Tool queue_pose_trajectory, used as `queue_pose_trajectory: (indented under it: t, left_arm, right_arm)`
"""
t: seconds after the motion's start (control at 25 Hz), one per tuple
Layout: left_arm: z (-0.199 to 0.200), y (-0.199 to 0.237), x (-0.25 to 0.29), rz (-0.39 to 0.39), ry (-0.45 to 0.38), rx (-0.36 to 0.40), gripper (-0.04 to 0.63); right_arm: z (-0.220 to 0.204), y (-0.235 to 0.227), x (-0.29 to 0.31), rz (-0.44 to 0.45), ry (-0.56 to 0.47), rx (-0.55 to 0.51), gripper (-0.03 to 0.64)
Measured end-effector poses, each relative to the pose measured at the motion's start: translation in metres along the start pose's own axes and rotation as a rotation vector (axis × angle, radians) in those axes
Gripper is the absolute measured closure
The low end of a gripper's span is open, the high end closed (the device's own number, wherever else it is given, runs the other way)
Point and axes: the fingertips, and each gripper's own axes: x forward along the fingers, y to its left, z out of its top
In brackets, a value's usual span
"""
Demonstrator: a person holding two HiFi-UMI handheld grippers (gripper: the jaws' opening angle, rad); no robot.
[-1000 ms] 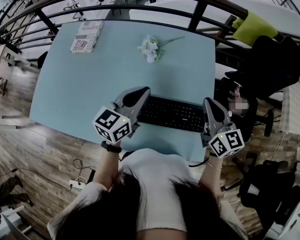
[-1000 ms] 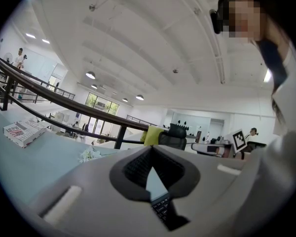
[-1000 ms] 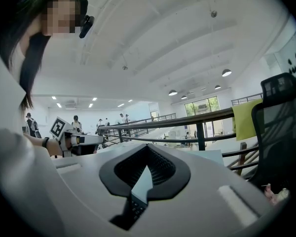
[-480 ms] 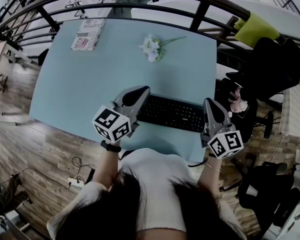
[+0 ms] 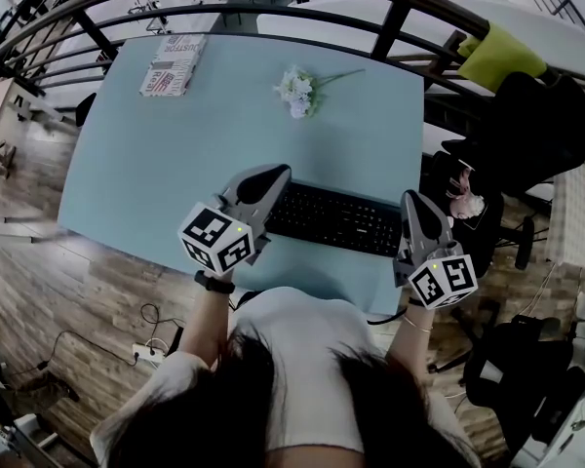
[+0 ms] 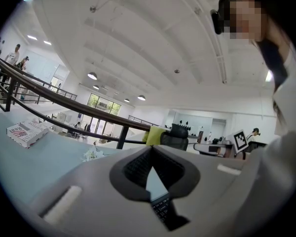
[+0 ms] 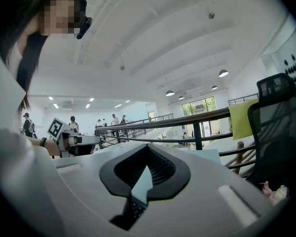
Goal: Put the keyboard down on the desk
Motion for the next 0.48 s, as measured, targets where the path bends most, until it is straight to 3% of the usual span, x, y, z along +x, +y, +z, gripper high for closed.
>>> queue_pose_trajectory:
  t: [0.48]
  left_arm:
    - [0.022,0.021,0.002,0.022,-0.009,0.054,0.537]
  right_arm:
    - [0.007,-0.005,-0.003,-0.009,-0.008,-0.006,0.615]
